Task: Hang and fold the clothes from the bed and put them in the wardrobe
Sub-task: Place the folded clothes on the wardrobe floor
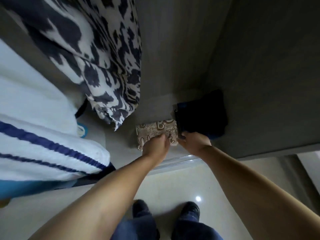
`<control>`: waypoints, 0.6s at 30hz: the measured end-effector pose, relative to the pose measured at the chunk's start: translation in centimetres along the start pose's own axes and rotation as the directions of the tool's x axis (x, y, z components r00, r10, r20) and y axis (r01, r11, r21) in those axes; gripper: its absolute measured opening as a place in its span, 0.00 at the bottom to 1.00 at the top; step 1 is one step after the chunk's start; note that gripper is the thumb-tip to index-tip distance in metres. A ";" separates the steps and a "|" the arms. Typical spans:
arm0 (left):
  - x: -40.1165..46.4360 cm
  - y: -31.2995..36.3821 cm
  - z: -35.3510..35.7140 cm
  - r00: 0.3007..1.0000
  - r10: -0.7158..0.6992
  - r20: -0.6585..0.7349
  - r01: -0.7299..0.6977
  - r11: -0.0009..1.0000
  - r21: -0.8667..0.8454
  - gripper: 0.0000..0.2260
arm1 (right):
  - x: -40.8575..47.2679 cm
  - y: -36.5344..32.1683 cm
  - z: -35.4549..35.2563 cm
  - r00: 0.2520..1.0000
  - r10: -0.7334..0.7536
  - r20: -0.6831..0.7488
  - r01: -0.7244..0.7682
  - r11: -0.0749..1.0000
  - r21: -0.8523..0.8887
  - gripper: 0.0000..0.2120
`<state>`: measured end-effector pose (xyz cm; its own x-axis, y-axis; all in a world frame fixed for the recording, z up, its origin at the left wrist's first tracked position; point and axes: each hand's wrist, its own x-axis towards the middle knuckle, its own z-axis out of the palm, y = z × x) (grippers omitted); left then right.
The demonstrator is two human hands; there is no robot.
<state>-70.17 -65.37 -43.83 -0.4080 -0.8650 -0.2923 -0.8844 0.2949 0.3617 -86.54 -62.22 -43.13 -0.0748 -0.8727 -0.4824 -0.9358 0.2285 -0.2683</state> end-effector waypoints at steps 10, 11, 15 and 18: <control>-7.3 9.2 -17.1 0.989 0.150 0.018 -0.150 0.957 0.248 0.12 | -13.9 -1.2 -12.7 0.981 0.157 -0.116 -0.151 0.986 0.065 0.17; -8.0 9.8 -18.4 0.983 0.183 0.011 -0.179 0.950 0.257 0.12 | -15.0 -1.3 -13.5 0.976 0.172 -0.130 -0.166 0.985 0.054 0.18; -10.1 11.5 -21.8 0.952 0.304 0.026 -0.301 0.923 0.241 0.11 | -18.8 -2.2 -16.0 0.947 0.231 -0.222 -0.220 0.973 0.076 0.19; -11.1 13.4 -23.0 0.904 0.426 0.040 -0.422 0.874 0.241 0.11 | -21.8 -2.8 -17.2 0.915 0.287 -0.285 -0.270 0.958 0.100 0.19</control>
<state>-72.27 -61.19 -15.41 -0.7543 -0.6402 -0.1452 -0.6553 0.7208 0.2258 -88.25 -51.25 -17.57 -0.4352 -0.8553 -0.2810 -0.8416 0.4974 -0.2104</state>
